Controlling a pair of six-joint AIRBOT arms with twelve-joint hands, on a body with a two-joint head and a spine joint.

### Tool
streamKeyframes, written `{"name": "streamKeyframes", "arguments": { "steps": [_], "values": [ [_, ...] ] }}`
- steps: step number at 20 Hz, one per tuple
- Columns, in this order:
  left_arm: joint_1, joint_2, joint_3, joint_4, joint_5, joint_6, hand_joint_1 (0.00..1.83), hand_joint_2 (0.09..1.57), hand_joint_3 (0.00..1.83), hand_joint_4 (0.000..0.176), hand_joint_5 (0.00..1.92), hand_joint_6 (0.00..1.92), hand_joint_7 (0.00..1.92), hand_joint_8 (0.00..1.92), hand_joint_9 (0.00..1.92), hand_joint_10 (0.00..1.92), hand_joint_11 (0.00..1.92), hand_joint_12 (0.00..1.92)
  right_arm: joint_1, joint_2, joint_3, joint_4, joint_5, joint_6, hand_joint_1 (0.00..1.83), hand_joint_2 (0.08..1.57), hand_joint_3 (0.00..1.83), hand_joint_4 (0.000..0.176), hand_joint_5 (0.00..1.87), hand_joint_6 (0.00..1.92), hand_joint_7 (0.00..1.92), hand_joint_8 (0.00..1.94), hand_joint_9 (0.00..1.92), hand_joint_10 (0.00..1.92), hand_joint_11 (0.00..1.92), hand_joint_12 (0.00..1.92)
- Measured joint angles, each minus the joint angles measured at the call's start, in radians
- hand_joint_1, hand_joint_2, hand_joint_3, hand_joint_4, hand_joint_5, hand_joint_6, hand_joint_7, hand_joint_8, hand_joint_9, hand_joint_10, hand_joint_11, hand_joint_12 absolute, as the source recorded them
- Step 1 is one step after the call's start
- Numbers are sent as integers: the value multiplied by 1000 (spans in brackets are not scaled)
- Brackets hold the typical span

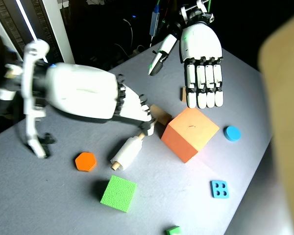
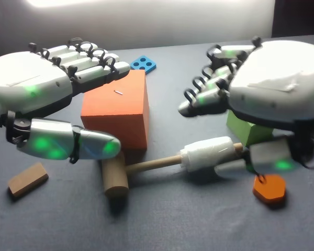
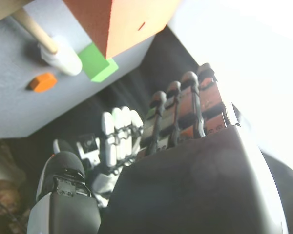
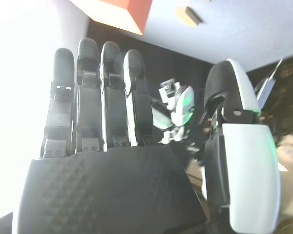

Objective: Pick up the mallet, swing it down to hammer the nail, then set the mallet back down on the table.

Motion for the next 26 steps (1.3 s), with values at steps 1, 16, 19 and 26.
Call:
{"name": "streamKeyframes", "arguments": {
  "steps": [1,16,19,26],
  "values": [
    [0,0,-1,-2,0,0,0,1077,0,0,0,0,0,0,0,0,0,0,2,35,-26,35,-22,1,480,1085,0,0,461,7,481,6,456,0,34,1046],
    [-5,5,-3,-10,64,33,0,1164,2,0,322,1917,275,1918,272,1918,291,1920,-16,54,-34,43,1,-69,680,1125,0,0,588,1921,657,1941,737,1921,813,1921],
    [-21,-10,5,-54,63,67,130,1237,9,0,992,1921,1085,1921,1061,1921,1049,1921,-21,52,-34,44,9,-85,618,1131,0,0,1088,1921,1117,1941,1201,1921,1294,1921],
    [-57,-40,0,-58,55,97,1117,1386,0,176,1353,1921,1561,1921,1602,1921,1576,1921,-21,51,-23,45,42,-92,780,1568,13,71,1511,1921,1752,1941,1820,1921,1890,1921]
  ]
}}
